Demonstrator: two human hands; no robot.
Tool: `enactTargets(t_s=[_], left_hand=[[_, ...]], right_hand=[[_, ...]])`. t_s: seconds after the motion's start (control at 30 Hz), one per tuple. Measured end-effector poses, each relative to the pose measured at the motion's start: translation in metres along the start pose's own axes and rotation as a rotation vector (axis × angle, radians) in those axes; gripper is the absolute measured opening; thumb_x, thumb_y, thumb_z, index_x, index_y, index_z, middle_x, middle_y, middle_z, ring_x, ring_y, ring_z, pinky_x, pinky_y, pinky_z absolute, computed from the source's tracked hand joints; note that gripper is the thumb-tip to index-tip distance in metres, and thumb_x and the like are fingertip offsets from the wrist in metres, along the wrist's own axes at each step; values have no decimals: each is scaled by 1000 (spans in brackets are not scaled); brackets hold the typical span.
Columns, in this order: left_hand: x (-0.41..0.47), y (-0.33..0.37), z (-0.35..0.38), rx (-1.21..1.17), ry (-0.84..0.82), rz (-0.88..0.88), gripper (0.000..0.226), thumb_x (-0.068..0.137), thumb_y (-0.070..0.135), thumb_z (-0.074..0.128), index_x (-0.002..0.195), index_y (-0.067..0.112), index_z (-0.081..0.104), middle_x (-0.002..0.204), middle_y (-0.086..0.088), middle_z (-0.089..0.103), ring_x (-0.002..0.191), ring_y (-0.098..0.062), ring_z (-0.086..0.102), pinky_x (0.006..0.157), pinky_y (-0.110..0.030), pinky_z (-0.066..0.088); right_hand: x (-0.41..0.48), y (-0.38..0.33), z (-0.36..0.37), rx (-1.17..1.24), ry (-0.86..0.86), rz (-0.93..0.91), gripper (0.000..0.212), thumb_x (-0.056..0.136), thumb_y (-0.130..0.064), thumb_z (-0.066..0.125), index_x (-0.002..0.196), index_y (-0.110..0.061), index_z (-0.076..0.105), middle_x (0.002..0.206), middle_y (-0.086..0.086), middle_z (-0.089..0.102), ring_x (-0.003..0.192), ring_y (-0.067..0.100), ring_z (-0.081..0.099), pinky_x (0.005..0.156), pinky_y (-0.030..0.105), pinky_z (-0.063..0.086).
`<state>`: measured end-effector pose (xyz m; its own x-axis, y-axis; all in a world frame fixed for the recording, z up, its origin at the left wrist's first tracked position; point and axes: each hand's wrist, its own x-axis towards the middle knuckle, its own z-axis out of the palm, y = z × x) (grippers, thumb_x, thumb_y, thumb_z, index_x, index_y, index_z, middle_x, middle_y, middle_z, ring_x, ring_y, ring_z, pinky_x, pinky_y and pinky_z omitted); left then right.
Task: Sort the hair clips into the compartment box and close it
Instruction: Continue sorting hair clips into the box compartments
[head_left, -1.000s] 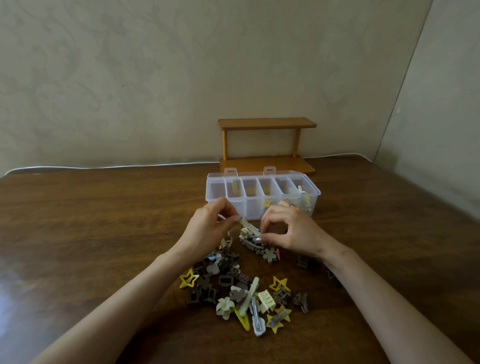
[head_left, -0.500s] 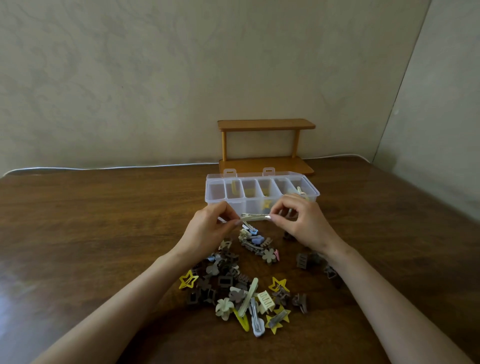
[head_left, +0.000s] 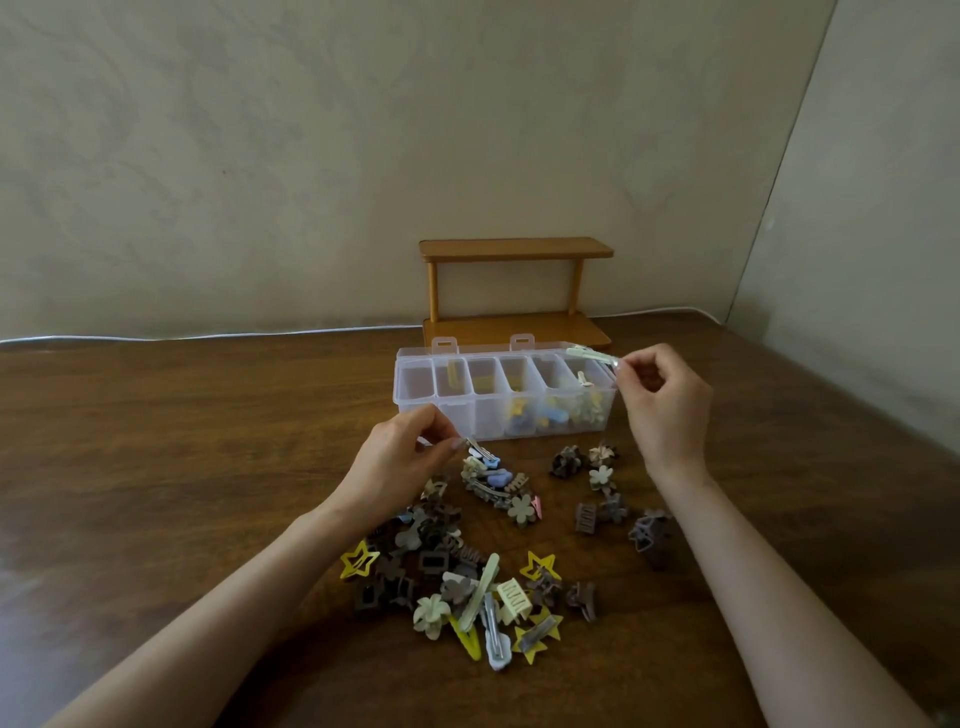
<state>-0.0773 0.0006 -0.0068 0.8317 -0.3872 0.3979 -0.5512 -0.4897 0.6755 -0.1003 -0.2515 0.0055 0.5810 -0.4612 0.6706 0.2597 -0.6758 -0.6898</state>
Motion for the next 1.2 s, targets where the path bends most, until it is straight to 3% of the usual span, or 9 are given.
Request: enactTargets(t_s=[0.13,0.27,0.33,0.6,0.83,1.2], left_hand=[[0,0,0,18,-5,1,5,88,21,59,85,18,60,88,7,64,80,-4,60,56,-14,47],[1,0,-1,29,-3,3,6,88,22,59,84,19,59,88,6,65,80,-4,61,60,-13,48],[1,-1,-1,32,1,1,6,88,21,58,84,18,60,88,7,64,80,-4,61,61,-13,47],[2,-4,-3,33,39,-9,8,90,21,57,87,15,61,89,6,65,81,-5,60,68,-16,48],[3,-3,-10,-49,190,22,3,91,15,54,94,15,54,86,5,66,80,-5,63,67,-18,51],[6,-4,-16,-31,183,-12,6,93,15,52,93,11,57,86,6,67,79,-7,64,69,-21,53]], right_hand=[[5,11,5,-222,52,-29,8,88,-23,61,85,-16,64,80,-5,63,74,12,57,55,17,37],[11,24,15,-469,-99,4,22,87,-39,61,99,-21,66,99,1,59,96,22,52,76,32,39],[10,27,16,-452,-120,5,22,90,-36,57,102,-20,67,102,3,59,99,23,51,79,33,39],[6,29,10,-321,-178,20,19,94,-24,52,104,-17,67,97,-2,56,94,19,55,64,22,36],[1,27,10,-197,-282,30,21,94,-17,52,110,-14,65,107,3,65,99,16,58,80,36,53],[1,19,8,-181,-430,4,20,93,-17,55,108,-19,67,98,-3,60,93,13,50,69,20,38]])
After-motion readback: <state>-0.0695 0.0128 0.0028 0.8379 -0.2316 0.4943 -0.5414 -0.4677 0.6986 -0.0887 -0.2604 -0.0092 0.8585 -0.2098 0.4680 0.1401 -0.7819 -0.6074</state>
